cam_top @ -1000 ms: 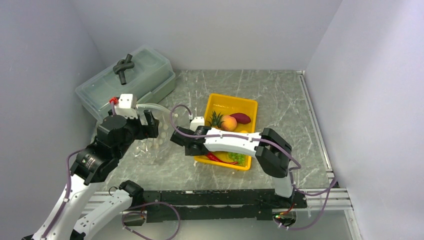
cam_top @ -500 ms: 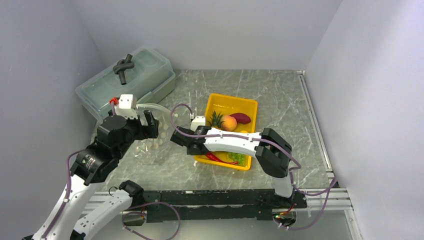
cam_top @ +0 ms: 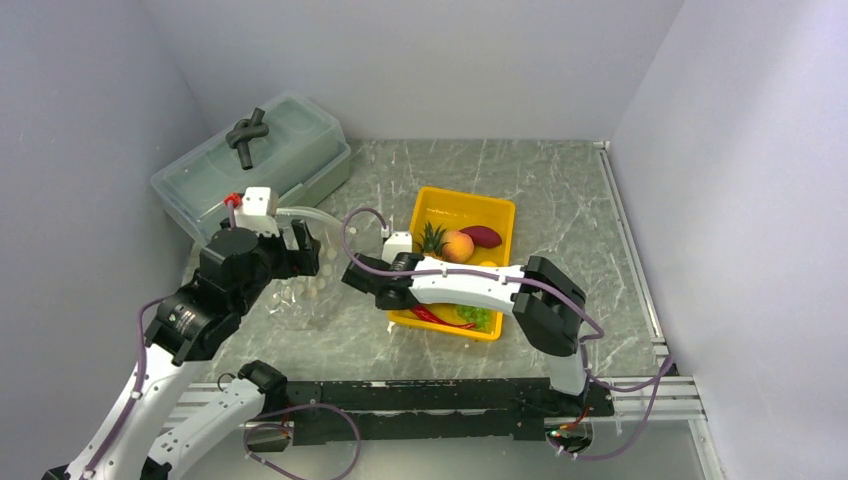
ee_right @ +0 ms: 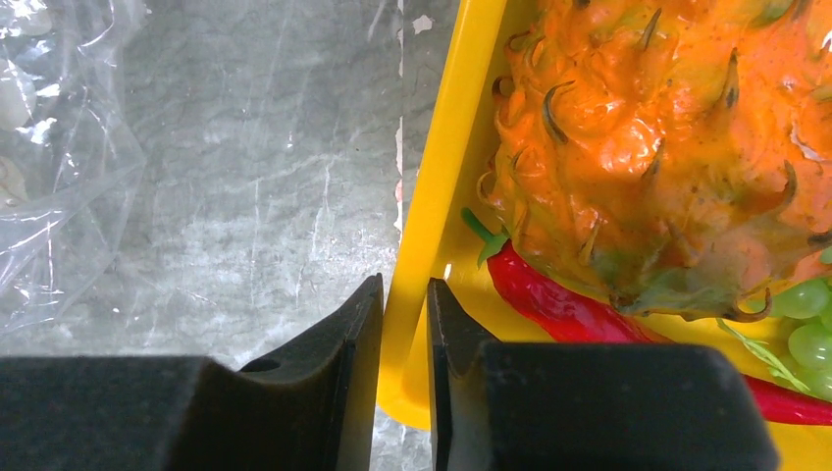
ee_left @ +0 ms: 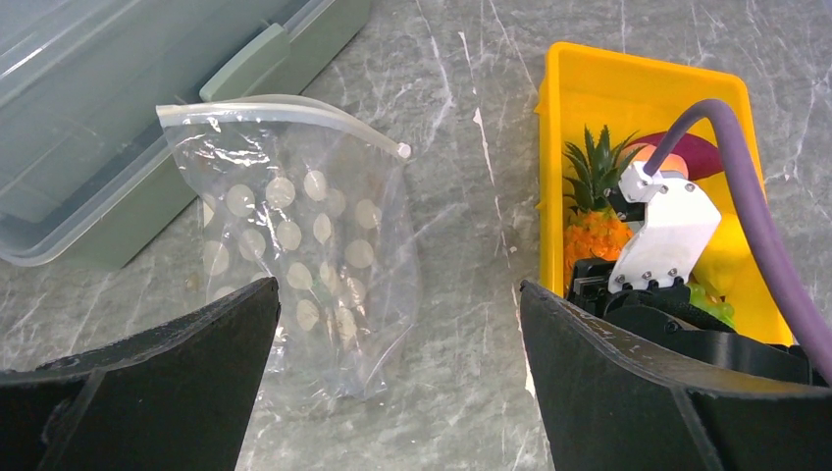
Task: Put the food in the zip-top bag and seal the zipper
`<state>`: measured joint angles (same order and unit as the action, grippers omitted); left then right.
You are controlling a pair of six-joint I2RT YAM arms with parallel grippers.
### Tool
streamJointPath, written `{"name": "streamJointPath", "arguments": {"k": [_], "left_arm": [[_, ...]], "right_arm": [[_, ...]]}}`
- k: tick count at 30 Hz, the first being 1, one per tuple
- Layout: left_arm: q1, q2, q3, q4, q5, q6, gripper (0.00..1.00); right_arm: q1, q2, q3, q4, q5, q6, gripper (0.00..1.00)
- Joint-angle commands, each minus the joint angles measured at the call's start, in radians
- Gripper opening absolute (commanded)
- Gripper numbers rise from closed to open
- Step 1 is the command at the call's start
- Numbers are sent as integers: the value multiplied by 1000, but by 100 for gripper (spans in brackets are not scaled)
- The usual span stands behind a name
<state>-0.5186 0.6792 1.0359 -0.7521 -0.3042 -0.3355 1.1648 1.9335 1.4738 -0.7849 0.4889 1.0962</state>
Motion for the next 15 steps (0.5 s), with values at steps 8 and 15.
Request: {"name": "streamJointPath", "arguments": {"k": [8, 15], "left_arm": [[-1, 21, -3, 16, -9, -10, 98], [-1, 33, 0, 12, -16, -13, 98]], "right_arm": [[-32, -86, -70, 30, 39, -94, 0], [-36, -142, -142, 61, 54, -228, 0]]}}
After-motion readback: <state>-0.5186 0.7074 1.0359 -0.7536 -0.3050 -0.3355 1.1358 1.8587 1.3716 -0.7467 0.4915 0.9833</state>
